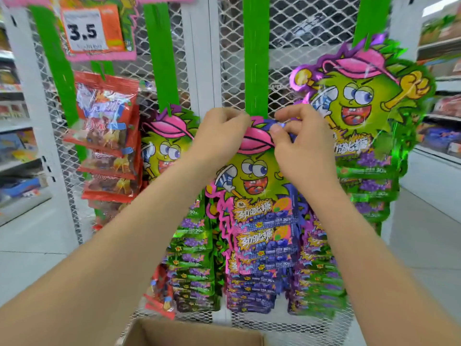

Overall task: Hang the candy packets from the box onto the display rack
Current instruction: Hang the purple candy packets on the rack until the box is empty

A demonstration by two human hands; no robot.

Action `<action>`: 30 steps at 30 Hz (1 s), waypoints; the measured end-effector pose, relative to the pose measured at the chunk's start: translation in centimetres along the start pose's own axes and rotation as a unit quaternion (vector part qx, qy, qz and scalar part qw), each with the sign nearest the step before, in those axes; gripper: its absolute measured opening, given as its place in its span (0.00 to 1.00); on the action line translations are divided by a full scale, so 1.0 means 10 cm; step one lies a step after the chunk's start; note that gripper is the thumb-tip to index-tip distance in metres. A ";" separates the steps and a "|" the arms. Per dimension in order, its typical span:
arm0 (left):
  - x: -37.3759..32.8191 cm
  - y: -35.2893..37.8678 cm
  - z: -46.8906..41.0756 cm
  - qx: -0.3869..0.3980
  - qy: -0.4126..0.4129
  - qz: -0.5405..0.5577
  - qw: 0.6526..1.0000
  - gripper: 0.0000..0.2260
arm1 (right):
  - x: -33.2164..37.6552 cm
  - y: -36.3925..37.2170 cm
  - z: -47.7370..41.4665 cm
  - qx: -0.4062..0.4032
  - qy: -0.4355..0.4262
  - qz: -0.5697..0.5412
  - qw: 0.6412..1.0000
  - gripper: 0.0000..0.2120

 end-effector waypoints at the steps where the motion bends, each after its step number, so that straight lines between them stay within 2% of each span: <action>1: 0.01 -0.01 -0.03 0.013 -0.010 0.008 1.000 0.05 | 0.00 0.02 -0.02 -0.014 0.002 -0.015 1.000 0.07; 5: 0.04 -0.04 -0.06 0.046 -0.050 0.057 0.996 0.21 | 0.07 0.08 -0.04 -0.086 -0.024 -0.028 0.996 0.06; 7: 0.06 -0.05 -0.10 0.050 -0.059 0.077 0.994 0.17 | 0.11 0.09 0.00 -0.127 -0.043 -0.028 0.991 0.07; 10: 0.05 -0.09 -0.15 0.060 -0.044 0.032 0.997 0.15 | 0.16 0.13 0.07 -0.177 -0.072 -0.020 0.981 0.11; 15: 0.05 -0.11 -0.16 0.088 -0.041 0.033 0.995 0.14 | 0.17 0.16 0.17 -0.191 -0.062 0.005 0.980 0.13; 17: 0.08 -0.07 -0.14 0.113 -0.065 0.086 0.988 0.13 | 0.15 0.16 0.20 -0.189 -0.064 0.011 0.980 0.12; 18: 0.09 -0.06 -0.12 0.120 -0.078 0.114 0.983 0.14 | 0.14 0.16 0.21 -0.187 -0.069 0.015 0.980 0.11; 20: 0.11 -0.04 -0.11 0.122 -0.089 0.120 0.981 0.24 | 0.10 0.16 0.24 -0.181 -0.084 0.030 0.979 0.09; 21: 0.12 -0.04 -0.10 0.124 -0.080 0.093 0.985 0.26 | 0.09 0.16 0.25 -0.176 -0.091 0.044 0.979 0.09; 24: 0.16 -0.07 -0.07 0.112 -0.003 -0.029 0.993 0.14 | 0.02 0.16 0.28 -0.153 -0.112 0.075 0.979 0.07; 26: 0.20 -0.07 -0.04 0.060 0.069 -0.085 0.992 0.11 | -0.04 0.16 0.33 -0.130 -0.118 0.088 0.981 0.07; 28: 0.27 -0.07 0.01 0.012 0.127 -0.099 0.987 0.04 | -0.11 0.18 0.37 -0.107 -0.118 0.129 0.979 0.10; 30: 0.35 -0.06 0.11 -0.028 0.184 -0.113 0.976 0.11 | -0.15 0.19 0.43 -0.104 -0.130 0.204 0.965 0.12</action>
Point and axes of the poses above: each hand's wrist, its own z-axis away from the middle knuckle, its own y-axis out of the palm, x = y × z, the point moved 3 cm from there along -z, towards the middle knuckle, and after that the axes turned 7 degrees about z, right-handed, at the moved point
